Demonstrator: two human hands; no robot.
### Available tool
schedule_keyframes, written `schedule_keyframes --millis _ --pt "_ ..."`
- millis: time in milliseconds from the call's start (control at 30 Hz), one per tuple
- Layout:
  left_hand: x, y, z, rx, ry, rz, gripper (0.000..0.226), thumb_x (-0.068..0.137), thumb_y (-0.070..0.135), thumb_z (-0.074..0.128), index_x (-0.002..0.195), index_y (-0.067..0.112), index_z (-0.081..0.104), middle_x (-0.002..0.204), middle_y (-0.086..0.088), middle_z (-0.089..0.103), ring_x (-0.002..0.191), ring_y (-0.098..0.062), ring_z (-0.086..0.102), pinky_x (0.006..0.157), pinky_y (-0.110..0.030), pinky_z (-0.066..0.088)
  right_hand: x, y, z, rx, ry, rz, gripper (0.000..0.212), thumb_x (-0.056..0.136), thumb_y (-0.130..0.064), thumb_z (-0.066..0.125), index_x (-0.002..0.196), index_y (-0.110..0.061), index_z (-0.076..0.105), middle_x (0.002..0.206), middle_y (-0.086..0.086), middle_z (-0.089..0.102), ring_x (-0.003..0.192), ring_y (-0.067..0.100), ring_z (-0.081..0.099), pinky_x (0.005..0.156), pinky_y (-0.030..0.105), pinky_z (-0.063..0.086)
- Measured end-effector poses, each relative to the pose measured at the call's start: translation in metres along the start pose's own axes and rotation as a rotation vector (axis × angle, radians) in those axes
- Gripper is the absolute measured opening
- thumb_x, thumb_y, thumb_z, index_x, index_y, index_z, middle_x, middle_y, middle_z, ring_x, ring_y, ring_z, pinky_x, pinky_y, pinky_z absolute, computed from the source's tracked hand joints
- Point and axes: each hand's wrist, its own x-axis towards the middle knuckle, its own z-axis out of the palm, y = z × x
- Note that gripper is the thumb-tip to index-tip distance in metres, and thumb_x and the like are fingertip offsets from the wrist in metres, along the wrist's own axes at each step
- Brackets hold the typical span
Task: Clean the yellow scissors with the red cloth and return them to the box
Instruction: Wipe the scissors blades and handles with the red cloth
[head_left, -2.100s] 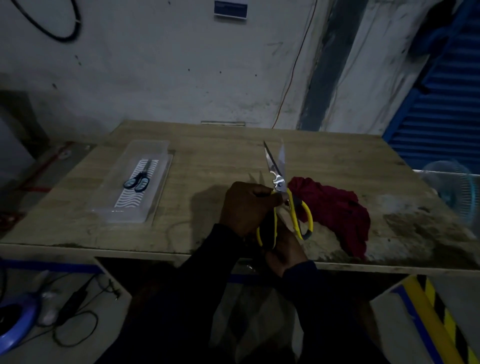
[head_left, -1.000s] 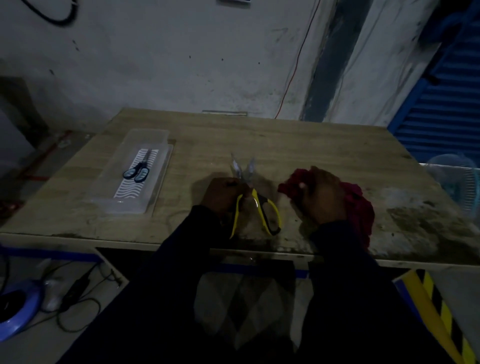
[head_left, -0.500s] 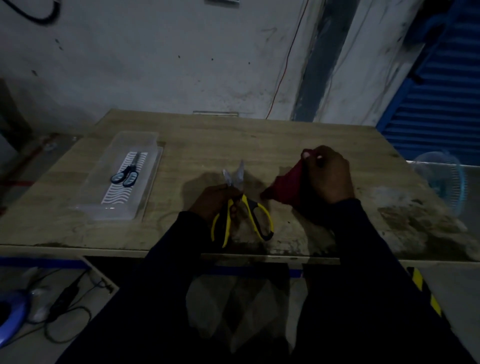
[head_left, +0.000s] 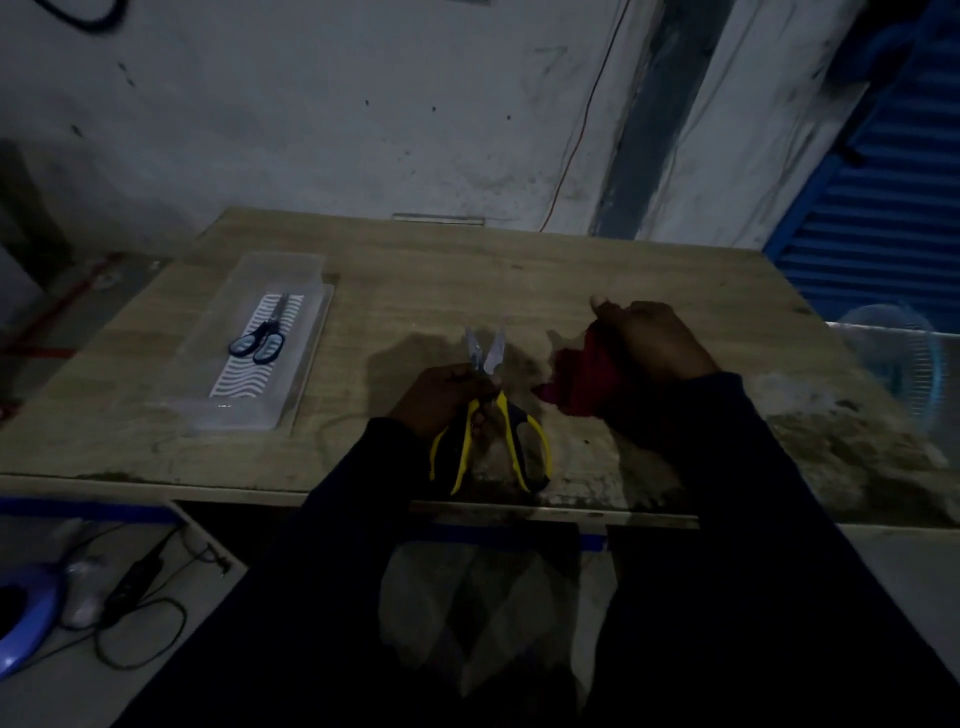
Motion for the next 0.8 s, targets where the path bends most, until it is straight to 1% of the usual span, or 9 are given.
schedule_keyframes --millis 100,167,233,300,367,400,533,700,800 --pt "0.000 0.000 0.001 0.004 0.020 0.014 0.010 0.083 0.005 0.069 0.074 0.004 0.066 0.059 -0.015 0.054 0.045 -0.023 0.048 0.050 -0.028 0.044 -0.008 0.001 0.006 0.341 -0.183 0.201 0.030 0.070 -0.031 0.071 0.087 -0.007 0.070 0.088 0.016 0.067 0.083 0.034 0.067 0.085 0.048 0.053" --pt "0.001 0.000 0.001 -0.012 0.039 0.018 0.011 0.083 0.005 0.070 0.072 0.006 0.067 0.059 -0.015 0.053 0.045 -0.023 0.048 0.051 -0.028 0.044 -0.006 0.004 0.011 0.271 -0.173 0.033 0.012 0.074 -0.018 0.070 0.084 -0.011 0.070 0.086 0.014 0.067 0.080 0.029 0.068 0.080 0.043 0.055" --pt "-0.001 -0.001 0.001 -0.017 0.052 0.023 0.013 0.083 0.007 0.071 0.071 0.006 0.067 0.057 -0.015 0.053 0.045 -0.023 0.048 0.051 -0.029 0.044 -0.010 0.001 0.015 0.293 -0.069 -0.159 0.014 0.082 -0.009 0.069 0.096 -0.008 0.070 0.083 0.009 0.067 0.078 0.019 0.068 0.074 0.033 0.057" --pt "-0.003 -0.001 0.000 -0.041 0.064 0.013 0.013 0.083 0.009 0.072 0.072 0.006 0.067 0.057 -0.014 0.053 0.045 -0.023 0.048 0.053 -0.030 0.043 -0.013 -0.006 0.012 0.431 0.192 -0.335 0.015 0.085 -0.007 0.068 0.100 -0.003 0.070 0.085 0.007 0.069 0.078 0.015 0.066 0.071 0.028 0.056" --pt "-0.005 -0.002 -0.001 -0.071 0.073 0.008 0.012 0.083 0.011 0.072 0.076 0.004 0.066 0.059 -0.015 0.052 0.046 -0.023 0.048 0.053 -0.030 0.043 -0.012 -0.014 0.003 0.475 0.423 -0.439 0.019 0.085 -0.009 0.070 0.101 0.001 0.068 0.087 0.010 0.070 0.076 0.013 0.065 0.068 0.026 0.056" --pt "-0.005 -0.002 -0.001 -0.076 0.076 0.011 0.012 0.084 0.011 0.071 0.078 0.003 0.066 0.061 -0.015 0.052 0.047 -0.023 0.047 0.053 -0.030 0.043 -0.011 -0.016 0.000 0.437 0.436 -0.433 0.019 0.086 -0.010 0.069 0.103 0.000 0.067 0.087 0.011 0.069 0.075 0.013 0.065 0.067 0.026 0.057" --pt "-0.006 0.000 0.001 -0.035 0.065 0.023 0.013 0.085 0.012 0.071 0.076 0.003 0.065 0.059 -0.015 0.052 0.044 -0.023 0.047 0.050 -0.029 0.044 -0.013 -0.011 0.011 0.084 0.193 -0.335 0.017 0.092 -0.004 0.059 0.109 -0.008 0.060 0.084 0.003 0.062 0.075 0.011 0.061 0.073 0.031 0.053" --pt "-0.005 0.000 -0.003 -0.077 0.085 0.037 0.012 0.087 0.008 0.067 0.076 0.002 0.065 0.059 -0.016 0.053 0.045 -0.022 0.048 0.048 -0.028 0.043 -0.037 -0.024 0.006 0.267 0.054 -0.566 0.033 0.089 0.008 0.059 0.114 -0.014 0.060 0.097 0.014 0.062 0.086 0.012 0.064 0.074 0.019 0.053" --pt "-0.005 -0.003 -0.005 -0.075 0.081 0.041 0.009 0.086 0.008 0.067 0.080 0.002 0.066 0.059 -0.015 0.055 0.046 -0.022 0.049 0.048 -0.027 0.044 -0.021 -0.013 0.008 0.057 0.103 -0.500 0.037 0.083 0.016 0.056 0.110 -0.008 0.063 0.097 0.015 0.066 0.079 0.016 0.065 0.077 0.033 0.057"
